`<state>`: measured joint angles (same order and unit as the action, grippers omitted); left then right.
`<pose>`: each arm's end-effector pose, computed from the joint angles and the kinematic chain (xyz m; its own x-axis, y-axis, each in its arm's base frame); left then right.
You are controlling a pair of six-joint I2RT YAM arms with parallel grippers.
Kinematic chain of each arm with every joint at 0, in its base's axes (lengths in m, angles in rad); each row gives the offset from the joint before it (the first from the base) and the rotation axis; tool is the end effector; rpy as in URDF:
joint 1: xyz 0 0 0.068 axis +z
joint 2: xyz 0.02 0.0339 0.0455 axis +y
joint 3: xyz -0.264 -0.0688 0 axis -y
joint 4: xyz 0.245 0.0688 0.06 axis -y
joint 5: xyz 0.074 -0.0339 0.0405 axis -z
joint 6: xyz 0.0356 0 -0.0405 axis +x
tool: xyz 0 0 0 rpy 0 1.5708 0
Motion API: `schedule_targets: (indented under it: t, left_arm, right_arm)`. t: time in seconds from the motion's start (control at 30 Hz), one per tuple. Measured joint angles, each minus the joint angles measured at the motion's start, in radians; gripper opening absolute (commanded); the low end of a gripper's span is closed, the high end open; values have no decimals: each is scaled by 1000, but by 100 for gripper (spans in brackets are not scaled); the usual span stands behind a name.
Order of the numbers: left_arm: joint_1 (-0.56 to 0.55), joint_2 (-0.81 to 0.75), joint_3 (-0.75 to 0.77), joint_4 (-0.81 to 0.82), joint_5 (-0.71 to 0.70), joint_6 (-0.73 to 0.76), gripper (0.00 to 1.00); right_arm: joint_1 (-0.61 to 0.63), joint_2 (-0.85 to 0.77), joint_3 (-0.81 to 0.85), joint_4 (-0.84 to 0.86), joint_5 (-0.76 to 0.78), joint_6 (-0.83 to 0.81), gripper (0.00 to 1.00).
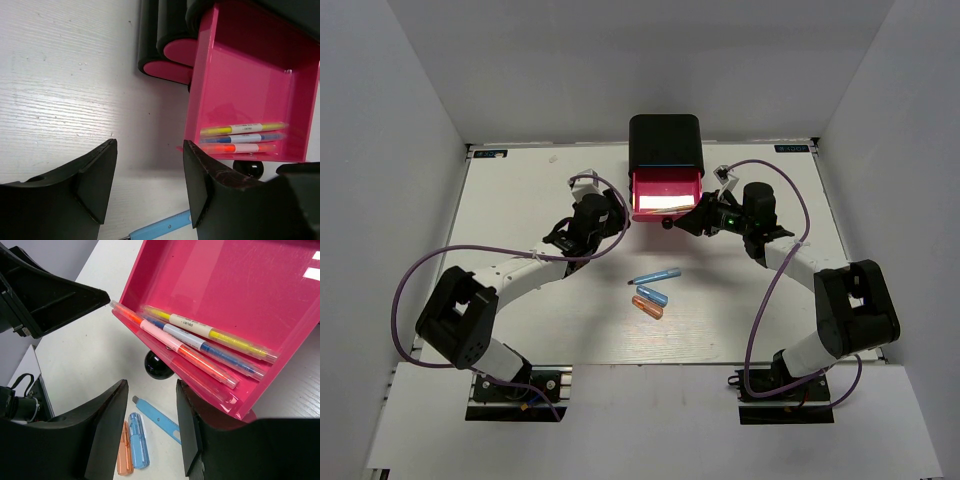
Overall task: Sort the stationery into containers
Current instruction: Close the drawer
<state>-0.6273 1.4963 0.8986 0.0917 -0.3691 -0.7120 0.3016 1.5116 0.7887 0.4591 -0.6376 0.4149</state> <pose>0.2750 -0.1835 0.2365 -0.4878 -0.3990 -0.7764 -0.0354 0.8977 -0.4391 0.3058 0.1173 0.2332 -0.5453 0.1696 -0.8209 -0.6203 0.5772 0.5312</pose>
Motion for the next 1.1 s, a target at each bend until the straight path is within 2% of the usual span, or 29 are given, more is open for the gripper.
schedule_targets:
  t: [0.7, 1.1]
  left_arm:
    - [0, 8, 0, 51, 96, 18, 65]
    - [0, -3, -10, 40, 39, 21, 66]
  right_arm:
    - [0, 0, 0, 0, 3, -5, 50]
    - [0, 0, -1, 0, 3, -5, 50]
